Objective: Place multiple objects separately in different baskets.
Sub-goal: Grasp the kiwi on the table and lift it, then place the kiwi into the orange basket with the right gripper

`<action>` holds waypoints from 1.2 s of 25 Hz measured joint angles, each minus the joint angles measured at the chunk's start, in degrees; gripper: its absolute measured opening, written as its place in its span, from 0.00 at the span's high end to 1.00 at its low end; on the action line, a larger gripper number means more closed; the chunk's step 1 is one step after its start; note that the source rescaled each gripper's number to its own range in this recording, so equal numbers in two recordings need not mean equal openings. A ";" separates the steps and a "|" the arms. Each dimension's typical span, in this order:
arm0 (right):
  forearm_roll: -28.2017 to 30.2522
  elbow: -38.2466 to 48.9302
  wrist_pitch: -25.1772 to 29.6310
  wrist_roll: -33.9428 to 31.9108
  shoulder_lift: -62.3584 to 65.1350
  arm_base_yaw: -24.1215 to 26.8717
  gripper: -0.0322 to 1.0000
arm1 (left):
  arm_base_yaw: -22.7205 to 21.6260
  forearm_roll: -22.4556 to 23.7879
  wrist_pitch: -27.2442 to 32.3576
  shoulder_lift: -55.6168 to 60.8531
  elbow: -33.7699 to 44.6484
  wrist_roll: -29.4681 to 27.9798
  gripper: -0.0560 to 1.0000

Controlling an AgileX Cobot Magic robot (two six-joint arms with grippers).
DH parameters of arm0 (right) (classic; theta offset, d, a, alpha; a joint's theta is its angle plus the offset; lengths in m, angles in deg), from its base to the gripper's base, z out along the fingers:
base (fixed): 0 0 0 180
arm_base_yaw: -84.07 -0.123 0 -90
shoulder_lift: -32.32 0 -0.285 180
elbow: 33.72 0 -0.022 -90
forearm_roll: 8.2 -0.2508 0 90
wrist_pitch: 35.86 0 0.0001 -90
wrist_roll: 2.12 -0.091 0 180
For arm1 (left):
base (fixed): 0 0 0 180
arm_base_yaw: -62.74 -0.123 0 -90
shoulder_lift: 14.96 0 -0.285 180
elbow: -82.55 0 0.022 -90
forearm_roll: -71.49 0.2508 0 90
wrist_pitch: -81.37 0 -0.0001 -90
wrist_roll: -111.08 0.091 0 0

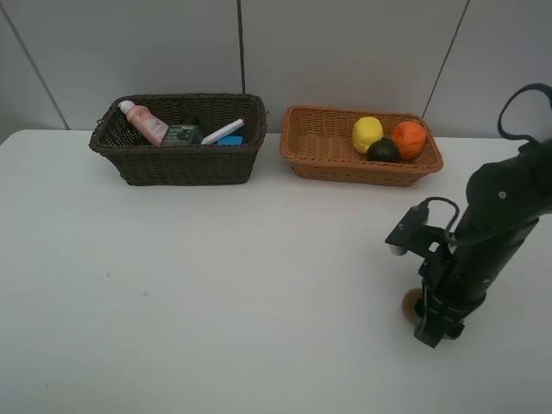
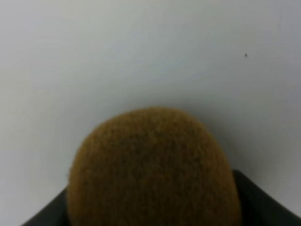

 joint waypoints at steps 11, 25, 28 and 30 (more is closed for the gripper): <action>-1.16 -30.05 10.29 -10.45 -0.77 0.00 0.57 | 0.00 0.00 0.00 0.00 0.00 0.00 0.00; -1.50 -60.61 -1.81 -12.99 -21.38 0.00 0.57 | 0.00 0.00 0.00 0.00 0.00 0.00 0.00; -1.66 -61.19 -1.95 -13.09 -24.04 0.00 0.57 | 0.00 0.00 0.00 0.00 0.00 0.00 0.00; -1.66 -61.18 -2.79 -14.37 -24.49 0.00 0.40 | 0.00 0.00 0.00 0.00 0.00 0.00 0.00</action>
